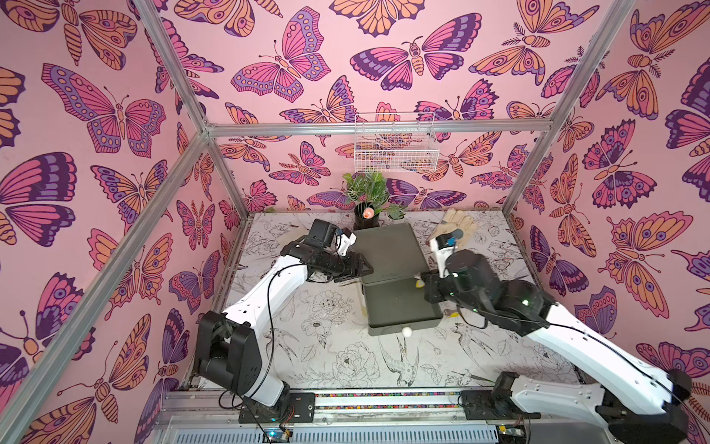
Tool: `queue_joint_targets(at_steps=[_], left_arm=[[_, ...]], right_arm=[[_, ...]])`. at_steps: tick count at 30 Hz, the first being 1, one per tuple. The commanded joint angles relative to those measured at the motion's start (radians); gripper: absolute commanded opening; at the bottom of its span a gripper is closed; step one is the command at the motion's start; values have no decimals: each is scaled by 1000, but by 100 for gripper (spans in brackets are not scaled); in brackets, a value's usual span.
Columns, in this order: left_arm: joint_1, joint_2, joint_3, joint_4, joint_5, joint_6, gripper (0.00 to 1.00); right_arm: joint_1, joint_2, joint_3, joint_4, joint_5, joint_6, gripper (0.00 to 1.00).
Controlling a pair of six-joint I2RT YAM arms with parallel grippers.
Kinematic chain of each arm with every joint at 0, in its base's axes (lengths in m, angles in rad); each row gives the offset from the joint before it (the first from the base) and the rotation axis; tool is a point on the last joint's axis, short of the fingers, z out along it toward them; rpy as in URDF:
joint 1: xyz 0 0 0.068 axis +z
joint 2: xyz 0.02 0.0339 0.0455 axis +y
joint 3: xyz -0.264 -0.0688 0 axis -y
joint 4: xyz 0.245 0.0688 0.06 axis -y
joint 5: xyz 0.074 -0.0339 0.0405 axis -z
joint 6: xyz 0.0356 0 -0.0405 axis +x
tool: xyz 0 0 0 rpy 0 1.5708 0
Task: Take the keys out of the drawer
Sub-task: Pick up the key from the drawer, then place the key at the center of the board.
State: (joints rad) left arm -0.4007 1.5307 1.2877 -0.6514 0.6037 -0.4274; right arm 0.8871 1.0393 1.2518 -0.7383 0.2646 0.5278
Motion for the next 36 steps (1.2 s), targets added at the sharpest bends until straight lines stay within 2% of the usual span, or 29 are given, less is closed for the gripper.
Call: queue_joint_targets(at_steps=[1, 7, 10, 14, 24, 31, 33, 35, 36], left_arm=[[5, 27, -44, -195, -193, 17, 69], [22, -18, -37, -193, -217, 10, 69], [25, -25, -43, -192, -217, 9, 69], [25, -33, -57, -193, -213, 6, 69], [26, -32, -83, -192, -199, 9, 69], [26, -33, -84, -194, -196, 12, 70], [26, -35, -88, -192, -197, 12, 69], [26, -36, -88, -192, -196, 11, 69], [26, -36, -87, -193, -195, 12, 69]], right_arm=[[-119, -51, -4, -119, 33, 22, 0], [-383, -100, -173, -150, -121, 46, 0], [-452, -99, -257, -129, -175, 53, 0], [-495, -78, -352, -111, -187, 86, 0], [-510, -7, -585, 48, -335, 213, 0], [-515, 31, -669, 124, -329, 241, 0], [-515, 38, -666, 123, -315, 239, 11], [-517, 37, -657, 120, -299, 238, 31], [-517, 32, -651, 116, -291, 237, 38]])
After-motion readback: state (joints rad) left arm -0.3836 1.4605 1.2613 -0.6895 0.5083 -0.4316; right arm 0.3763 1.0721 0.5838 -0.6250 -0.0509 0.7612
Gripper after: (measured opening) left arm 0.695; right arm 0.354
